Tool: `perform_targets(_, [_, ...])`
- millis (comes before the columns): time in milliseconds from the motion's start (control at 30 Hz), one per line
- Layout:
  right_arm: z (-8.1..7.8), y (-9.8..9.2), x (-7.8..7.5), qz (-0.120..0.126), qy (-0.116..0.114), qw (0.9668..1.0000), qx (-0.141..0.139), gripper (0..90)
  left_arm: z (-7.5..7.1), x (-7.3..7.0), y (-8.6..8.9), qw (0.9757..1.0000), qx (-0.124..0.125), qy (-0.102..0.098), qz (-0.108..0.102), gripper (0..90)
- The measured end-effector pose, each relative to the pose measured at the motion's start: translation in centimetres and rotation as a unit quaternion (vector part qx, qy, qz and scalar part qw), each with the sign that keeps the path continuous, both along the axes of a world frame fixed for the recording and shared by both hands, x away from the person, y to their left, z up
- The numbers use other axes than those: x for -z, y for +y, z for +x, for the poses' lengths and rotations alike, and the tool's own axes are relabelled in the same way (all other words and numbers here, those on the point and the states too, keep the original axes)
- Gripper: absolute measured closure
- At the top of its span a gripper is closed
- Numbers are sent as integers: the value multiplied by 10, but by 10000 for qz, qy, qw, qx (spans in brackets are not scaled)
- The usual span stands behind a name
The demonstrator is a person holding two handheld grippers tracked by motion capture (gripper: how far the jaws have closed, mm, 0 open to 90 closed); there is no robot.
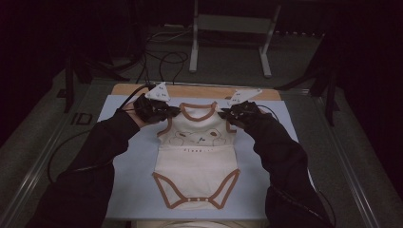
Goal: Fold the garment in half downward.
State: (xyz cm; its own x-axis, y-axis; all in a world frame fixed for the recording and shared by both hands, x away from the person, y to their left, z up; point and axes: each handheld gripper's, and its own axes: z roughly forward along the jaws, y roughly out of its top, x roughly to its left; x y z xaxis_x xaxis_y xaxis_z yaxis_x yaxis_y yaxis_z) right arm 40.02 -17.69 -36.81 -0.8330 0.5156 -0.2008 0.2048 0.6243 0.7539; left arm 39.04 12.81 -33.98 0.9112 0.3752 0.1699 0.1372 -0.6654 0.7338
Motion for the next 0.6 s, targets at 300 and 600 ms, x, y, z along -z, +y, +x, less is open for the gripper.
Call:
perform_targets(300, [-16, -1, 10, -3, 68, 9999, -101, 821, -13, 8, 1, 10000, 64, 9, 66, 874])
perform_targets(600, [-34, 1, 21, -65, 123, 9996, -241, 821, -30, 20, 0, 9995, 253, 91, 146, 874])
